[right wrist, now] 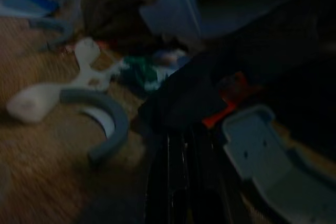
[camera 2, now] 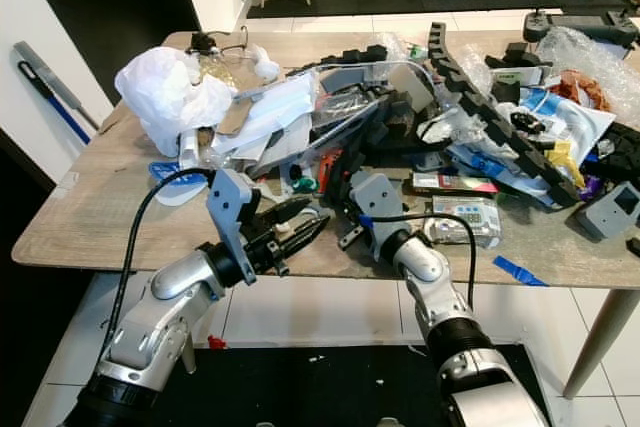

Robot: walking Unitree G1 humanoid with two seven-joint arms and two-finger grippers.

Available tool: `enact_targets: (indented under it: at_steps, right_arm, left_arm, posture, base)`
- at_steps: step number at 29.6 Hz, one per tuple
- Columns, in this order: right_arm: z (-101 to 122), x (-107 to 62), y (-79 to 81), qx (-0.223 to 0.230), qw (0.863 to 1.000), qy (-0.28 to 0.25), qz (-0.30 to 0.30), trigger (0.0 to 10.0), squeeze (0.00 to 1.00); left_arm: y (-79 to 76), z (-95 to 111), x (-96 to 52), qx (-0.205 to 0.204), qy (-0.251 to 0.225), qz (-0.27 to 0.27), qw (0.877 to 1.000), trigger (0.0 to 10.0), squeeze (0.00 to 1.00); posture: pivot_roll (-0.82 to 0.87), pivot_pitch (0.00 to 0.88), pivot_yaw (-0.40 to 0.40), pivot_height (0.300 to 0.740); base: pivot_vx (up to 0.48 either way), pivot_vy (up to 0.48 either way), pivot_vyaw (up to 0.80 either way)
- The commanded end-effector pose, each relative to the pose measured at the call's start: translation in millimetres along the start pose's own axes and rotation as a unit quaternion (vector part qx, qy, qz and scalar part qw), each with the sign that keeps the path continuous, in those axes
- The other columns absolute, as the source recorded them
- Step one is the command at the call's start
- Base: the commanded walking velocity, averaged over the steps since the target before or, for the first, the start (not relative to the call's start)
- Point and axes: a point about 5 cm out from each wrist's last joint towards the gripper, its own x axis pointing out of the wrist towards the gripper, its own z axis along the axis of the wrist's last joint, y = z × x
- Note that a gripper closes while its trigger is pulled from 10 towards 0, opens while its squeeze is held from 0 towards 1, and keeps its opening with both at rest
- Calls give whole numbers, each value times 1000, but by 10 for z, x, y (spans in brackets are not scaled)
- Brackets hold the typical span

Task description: Picking trash to rubbish bin

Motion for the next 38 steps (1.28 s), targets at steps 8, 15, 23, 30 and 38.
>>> enact_targets:
  at_steps: [8,15,23,30,38]
  right_arm:
    - [314,41,41,-26,995,-88,-29,0,0]
    - [655,32,-25,-37,984,-157,-73,0,0]
    - [904,-106,-331,-70,966,-153,-194,10000,0]
    - [862,-270,-434,-111,954,-119,-251,10000,0]
    - [711,-441,-476,-75,953,-79,-281,10000,0]
  left_arm:
    - [-2,-31,-19,3,6,-3,1000,10000,0]
    - [36,-19,-33,5,-2,14,1000,10000,0]
    - [442,10,-94,52,6,231,971,10000,0]
    - [646,78,-228,111,4,349,931,10000,0]
    - [743,79,-351,110,-10,429,896,10000,0]
  posture:
    - [-30,114,74,740]
    - [-39,118,69,740]
    - [-62,114,70,740]
    - [-60,106,63,740]
    - [-64,103,55,740]
  base:
    - [0,0,0]
    - [0,0,0]
    - [0,0,0]
    - [0,0,0]
    - [0,0,-300]
